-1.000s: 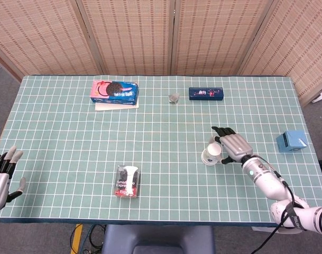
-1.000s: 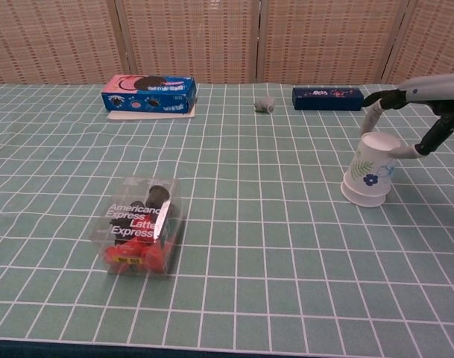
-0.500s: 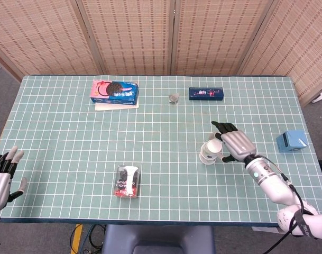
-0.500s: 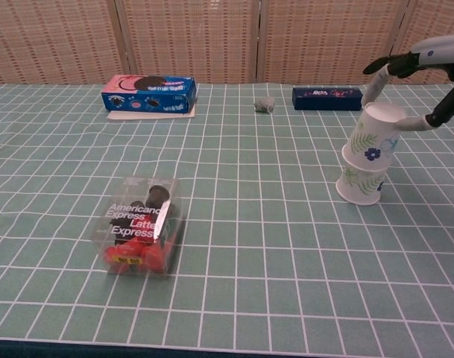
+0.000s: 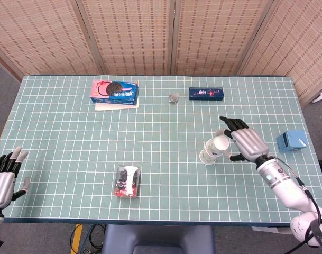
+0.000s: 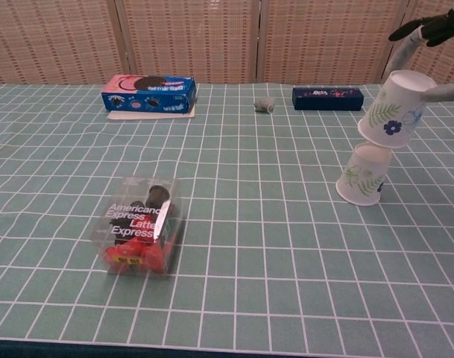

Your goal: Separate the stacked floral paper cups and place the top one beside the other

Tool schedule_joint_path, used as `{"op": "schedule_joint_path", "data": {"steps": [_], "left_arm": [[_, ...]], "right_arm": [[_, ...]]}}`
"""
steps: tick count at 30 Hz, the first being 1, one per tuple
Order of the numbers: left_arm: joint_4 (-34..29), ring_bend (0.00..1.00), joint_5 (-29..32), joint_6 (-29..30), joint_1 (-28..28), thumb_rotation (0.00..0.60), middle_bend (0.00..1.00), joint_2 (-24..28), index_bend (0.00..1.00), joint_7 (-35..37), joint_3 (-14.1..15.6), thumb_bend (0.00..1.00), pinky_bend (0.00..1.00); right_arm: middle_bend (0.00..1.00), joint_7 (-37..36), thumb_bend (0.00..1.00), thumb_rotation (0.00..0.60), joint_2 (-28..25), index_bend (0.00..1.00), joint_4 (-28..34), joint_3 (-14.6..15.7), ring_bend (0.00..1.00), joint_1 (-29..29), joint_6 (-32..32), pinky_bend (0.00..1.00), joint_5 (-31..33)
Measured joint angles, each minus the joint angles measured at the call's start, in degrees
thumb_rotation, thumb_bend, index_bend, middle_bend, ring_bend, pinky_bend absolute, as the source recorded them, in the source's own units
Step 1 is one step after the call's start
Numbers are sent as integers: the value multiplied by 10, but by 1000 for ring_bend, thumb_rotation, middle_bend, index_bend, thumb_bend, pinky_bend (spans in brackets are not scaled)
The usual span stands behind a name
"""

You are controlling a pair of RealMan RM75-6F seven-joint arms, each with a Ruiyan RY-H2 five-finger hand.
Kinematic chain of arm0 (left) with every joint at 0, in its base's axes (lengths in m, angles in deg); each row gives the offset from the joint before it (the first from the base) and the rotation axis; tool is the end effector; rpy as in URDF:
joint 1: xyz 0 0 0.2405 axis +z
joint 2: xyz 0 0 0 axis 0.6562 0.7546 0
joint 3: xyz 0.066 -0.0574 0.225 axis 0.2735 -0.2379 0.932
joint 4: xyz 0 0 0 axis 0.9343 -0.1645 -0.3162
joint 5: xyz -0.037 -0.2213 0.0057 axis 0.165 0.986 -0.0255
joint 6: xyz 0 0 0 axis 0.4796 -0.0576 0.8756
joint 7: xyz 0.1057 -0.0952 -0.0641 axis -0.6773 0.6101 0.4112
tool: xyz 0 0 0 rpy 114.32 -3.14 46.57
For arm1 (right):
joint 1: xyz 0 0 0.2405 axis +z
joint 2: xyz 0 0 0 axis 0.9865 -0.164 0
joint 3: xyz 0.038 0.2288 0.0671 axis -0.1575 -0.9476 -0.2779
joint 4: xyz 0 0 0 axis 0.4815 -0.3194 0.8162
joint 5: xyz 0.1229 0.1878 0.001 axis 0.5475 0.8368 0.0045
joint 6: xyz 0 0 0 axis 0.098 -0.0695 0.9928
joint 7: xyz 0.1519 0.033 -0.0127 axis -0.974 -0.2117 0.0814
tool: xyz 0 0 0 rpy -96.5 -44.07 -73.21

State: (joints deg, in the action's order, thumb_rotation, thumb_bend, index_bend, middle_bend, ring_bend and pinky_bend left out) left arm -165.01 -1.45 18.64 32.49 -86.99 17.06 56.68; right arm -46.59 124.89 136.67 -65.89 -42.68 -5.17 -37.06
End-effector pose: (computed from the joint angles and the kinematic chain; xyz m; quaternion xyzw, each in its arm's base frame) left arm -0.3218 0.2192 0.1366 -0.6070 -0.3777 -0.3456 0.6078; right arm -0.1736 -0.3264 0.1194 0.7206 -0.4327 0.3368 0.4244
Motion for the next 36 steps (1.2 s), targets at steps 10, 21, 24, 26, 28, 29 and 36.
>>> {"op": "schedule_joint_path", "data": {"steps": [10, 21, 24, 26, 28, 29, 36], "left_arm": [[3, 0, 7, -9, -5, 600, 0, -7, 0, -17, -1, 495, 0], [6, 0, 22, -20, -10, 600, 0, -14, 0, -31, -4, 495, 0], [6, 0, 23, -19, -10, 600, 0, -14, 0, -33, -4, 495, 0], [6, 0, 24, -19, -10, 600, 0, -15, 0, -34, -4, 495, 0], [7, 0, 25, -20, -11, 600, 0, -15, 0, -34, -4, 495, 0], [7, 0, 26, -21, -11, 600, 0, -15, 0, -34, -4, 495, 0], [8, 0, 29, -23, -12, 600, 0, -14, 0, -33, -5, 495, 0]], "right_arm": [[0, -57, 450, 600, -25, 401, -14, 7, 0, -35, -11, 0, -40], [0, -124, 449, 600, -29, 401, -67, 17, 0, -58, -1, 0, -78], [0, -136, 449, 600, -23, 401, -83, 19, 0, -60, 4, 0, -83], [0, -142, 449, 600, -17, 400, -95, 20, 0, -61, 9, 0, -85], [0, -150, 450, 600, -9, 401, -108, 21, 0, -61, 16, 0, -87], [0, -153, 449, 600, -6, 401, -114, 21, 0, -60, 19, 0, -87], [0, -168, 449, 600, 26, 400, -157, 23, 0, -52, 46, 0, -91]]}}
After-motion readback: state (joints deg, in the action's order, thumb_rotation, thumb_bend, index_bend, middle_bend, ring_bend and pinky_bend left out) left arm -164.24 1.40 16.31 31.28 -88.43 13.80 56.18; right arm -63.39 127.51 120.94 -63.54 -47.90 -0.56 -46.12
